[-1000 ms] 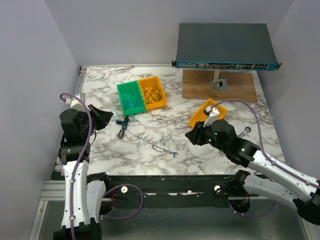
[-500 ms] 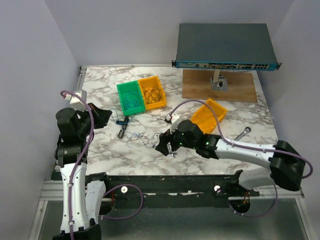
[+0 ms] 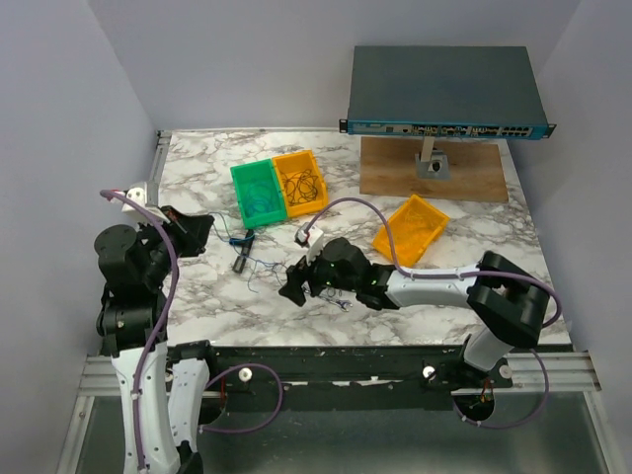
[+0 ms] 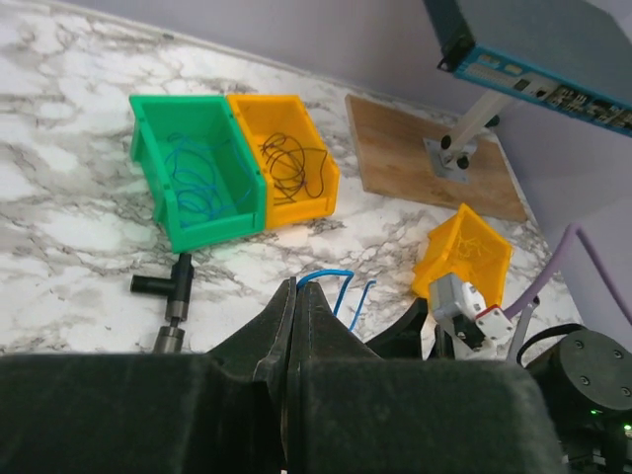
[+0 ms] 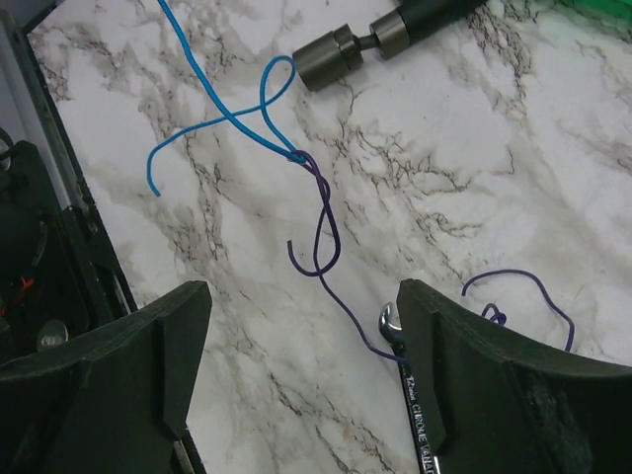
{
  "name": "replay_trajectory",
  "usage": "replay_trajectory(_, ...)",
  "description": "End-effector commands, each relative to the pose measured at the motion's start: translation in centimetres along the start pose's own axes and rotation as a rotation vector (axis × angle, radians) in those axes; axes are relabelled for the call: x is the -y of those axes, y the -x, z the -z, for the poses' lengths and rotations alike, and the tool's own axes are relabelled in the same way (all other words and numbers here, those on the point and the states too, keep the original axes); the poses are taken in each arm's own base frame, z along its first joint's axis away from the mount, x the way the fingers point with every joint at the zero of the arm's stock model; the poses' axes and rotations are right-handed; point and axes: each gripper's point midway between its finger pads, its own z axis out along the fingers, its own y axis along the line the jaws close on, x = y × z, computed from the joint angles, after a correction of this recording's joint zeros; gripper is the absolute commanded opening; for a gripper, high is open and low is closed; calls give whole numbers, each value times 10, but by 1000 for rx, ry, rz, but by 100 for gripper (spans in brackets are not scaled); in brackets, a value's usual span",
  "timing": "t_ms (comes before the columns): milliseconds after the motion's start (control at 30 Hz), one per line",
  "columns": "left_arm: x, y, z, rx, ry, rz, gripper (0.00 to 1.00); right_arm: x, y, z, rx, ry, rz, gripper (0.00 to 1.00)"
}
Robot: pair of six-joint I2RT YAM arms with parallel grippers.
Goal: Untangle the cables
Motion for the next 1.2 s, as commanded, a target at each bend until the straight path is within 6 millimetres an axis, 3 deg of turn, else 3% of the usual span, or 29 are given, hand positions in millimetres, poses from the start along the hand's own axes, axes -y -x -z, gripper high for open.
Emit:
replay_trajectory(0,21,28,21,83,-8,-17,0,-8,27,-5,95,27,35,86)
replay_trajectory(233,43,43,31,103,-69,-5,0,-22,31,-3,198,126,56,90)
replay_trajectory(433,49,49,29,83,-90,-1,0,-33,17,-12,188,216,62,83)
replay_trajectory(567,51,52,27,86,-99,8,0,-45,6,-9,176,293,55,74)
replay_trajectory(633,51,53,25,87,-99,9,0,-45,1,-9,161,300,39,56)
replay_trajectory(733,47,57,23,93,-76,-2,0,-36,-3,-3,164,250,19,9)
replay_trajectory(767,44,58,23,95,-62,-6,0,-33,-6,0,162,229,9,1)
replay_trajectory(967,23,71,23,128,72,-41,0,-5,-18,33,180,62,-103,1)
replay_trajectory(1167,-21,76,27,174,306,-36,0,59,-45,87,201,-273,-327,1)
